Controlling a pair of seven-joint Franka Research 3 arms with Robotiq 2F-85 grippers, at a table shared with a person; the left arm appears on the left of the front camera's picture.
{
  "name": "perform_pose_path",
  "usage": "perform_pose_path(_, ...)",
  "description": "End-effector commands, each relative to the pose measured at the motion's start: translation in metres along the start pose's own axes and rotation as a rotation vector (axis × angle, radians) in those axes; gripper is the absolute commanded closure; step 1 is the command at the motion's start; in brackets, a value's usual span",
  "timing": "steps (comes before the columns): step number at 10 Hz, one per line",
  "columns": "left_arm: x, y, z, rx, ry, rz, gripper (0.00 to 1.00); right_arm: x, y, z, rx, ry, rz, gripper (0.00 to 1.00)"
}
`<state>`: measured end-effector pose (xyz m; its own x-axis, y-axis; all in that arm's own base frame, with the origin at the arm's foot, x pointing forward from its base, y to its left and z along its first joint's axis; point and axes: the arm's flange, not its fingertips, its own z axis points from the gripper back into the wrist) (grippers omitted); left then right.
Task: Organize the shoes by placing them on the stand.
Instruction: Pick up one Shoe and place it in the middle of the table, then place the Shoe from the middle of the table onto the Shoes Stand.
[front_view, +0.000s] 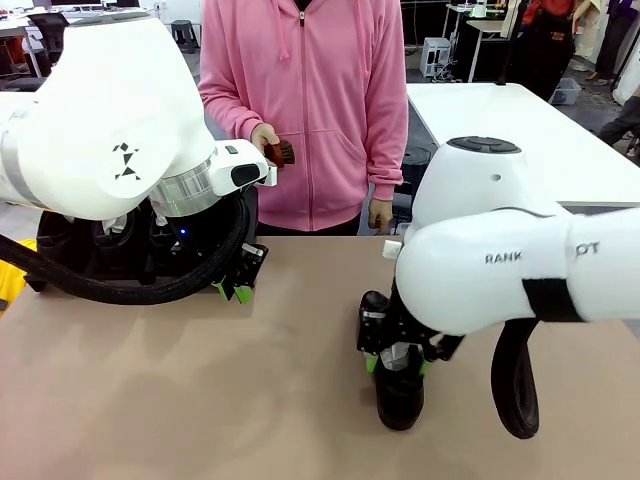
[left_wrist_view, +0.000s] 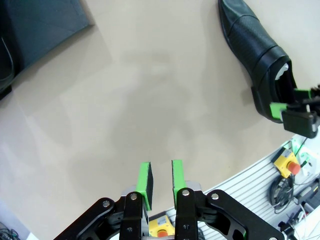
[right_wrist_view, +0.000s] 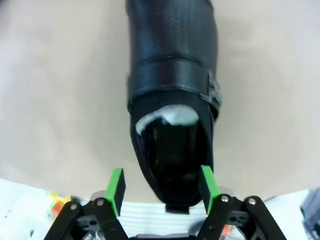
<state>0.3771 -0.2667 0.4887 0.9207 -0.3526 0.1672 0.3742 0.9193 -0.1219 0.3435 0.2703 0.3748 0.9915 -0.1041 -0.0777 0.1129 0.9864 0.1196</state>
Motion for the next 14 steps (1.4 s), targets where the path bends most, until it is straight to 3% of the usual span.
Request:
perform_pose_path(1,0.0,0.002,0.002,0.008,0.002,-0.008,0.75,0.006,0.007,-0.002,0.021,-0.074,0.023,0.0)
perform_pose_path(13,0.0,0.002,0.002,0.008,0.002,-0.008,0.75,0.005,0.006,0.002,0.024,-0.053,0.013,0.0)
perform_pose_path(14,0.0,0.002,0.002,0.008,0.002,-0.008,0.75,-0.02,0.019,0.022,0.017,-0.099,0.122,0.0)
